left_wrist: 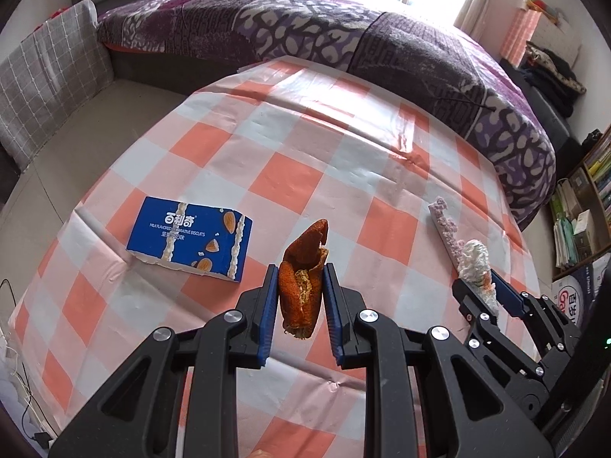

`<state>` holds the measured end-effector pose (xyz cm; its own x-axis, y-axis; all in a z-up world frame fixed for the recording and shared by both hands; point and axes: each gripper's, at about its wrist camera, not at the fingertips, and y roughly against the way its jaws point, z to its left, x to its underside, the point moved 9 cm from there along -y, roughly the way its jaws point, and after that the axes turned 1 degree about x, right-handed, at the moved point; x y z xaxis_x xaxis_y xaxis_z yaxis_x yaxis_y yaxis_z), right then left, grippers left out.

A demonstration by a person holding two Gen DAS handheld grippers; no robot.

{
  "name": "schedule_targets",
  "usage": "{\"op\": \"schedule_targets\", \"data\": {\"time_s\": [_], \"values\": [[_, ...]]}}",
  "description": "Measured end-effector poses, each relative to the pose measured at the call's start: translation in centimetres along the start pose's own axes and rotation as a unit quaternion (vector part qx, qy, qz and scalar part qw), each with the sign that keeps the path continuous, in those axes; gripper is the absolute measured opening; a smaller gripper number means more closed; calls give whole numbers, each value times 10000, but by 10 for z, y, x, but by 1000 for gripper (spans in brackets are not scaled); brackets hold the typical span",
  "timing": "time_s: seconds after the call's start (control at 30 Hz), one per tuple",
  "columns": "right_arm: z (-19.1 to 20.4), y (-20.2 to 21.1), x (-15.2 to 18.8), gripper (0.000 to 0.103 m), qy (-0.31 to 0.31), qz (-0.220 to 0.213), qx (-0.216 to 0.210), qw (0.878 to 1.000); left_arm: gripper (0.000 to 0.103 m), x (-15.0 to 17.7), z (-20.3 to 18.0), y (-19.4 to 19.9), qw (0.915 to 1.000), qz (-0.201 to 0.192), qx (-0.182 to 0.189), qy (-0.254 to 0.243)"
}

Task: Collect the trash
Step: 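Grasp the small orange peel with the left gripper while right gripper grasps the white tissue, then drop the tissue into the bin with the right gripper while left gripper drops the orange peel in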

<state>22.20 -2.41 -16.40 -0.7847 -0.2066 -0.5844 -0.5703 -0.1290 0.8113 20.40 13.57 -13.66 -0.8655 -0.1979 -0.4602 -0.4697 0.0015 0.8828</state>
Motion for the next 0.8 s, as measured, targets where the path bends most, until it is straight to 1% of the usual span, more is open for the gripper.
{"op": "schedule_targets", "data": {"time_s": [0.2,0.43,0.6,0.8], "values": [[-12,25,-21,34,-463,-324,-53,9984,23,-7,0,12,9995,-294,-55,38],[-26,44,-29,34,-809,-564,122,9951,24,-11,-1,25,9984,-548,-152,76],[-39,54,-28,34,-1057,-573,176,9926,24,-10,-4,33,9976,-671,-176,50],[-55,69,-25,34,-1289,-540,275,9898,24,-10,-13,44,9969,-775,-86,20]]}}
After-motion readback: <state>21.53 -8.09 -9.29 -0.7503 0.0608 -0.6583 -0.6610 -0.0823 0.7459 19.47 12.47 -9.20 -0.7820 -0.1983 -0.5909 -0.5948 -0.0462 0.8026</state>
